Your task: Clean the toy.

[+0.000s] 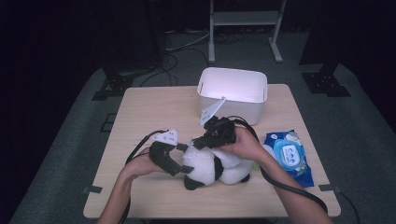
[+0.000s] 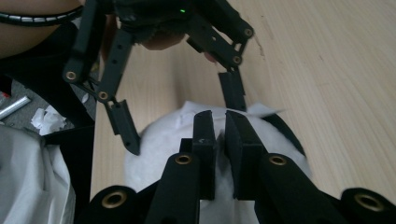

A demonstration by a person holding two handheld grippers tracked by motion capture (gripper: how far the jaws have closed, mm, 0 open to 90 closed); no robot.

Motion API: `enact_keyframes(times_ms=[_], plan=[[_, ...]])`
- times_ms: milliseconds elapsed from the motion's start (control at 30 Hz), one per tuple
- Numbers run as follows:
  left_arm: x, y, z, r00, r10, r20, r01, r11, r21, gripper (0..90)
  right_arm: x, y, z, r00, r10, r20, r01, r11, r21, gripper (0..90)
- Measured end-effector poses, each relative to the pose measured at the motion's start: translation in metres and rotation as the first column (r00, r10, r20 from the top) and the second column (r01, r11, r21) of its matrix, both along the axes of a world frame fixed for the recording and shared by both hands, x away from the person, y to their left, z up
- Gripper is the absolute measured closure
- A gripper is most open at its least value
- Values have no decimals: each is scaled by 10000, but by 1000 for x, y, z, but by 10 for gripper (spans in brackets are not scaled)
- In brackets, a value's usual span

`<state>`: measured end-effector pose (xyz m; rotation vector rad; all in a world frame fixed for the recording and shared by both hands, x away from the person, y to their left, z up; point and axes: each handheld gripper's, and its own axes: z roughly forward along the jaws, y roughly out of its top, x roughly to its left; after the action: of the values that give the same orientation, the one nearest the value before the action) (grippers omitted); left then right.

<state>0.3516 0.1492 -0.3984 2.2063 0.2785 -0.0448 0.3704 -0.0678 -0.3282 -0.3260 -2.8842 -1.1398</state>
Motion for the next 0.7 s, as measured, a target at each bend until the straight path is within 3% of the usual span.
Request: enact_keyframes(times_ms=[167,400,700], plan=[[0,0,0,10000,23,-5,-23,10000,-1,130,-1,-8,-4,9998,-188,19,188,9996,-186,816],[0,0,0,10000,48,-2,-48,10000,4,130,2,-38,-11,9964,-844,-33,844,9962,-219,790],[1,0,0,10000,61,4,-61,10000,32,130,7,-67,-15,9895,-1436,-185,1432,9895,-191,639]])
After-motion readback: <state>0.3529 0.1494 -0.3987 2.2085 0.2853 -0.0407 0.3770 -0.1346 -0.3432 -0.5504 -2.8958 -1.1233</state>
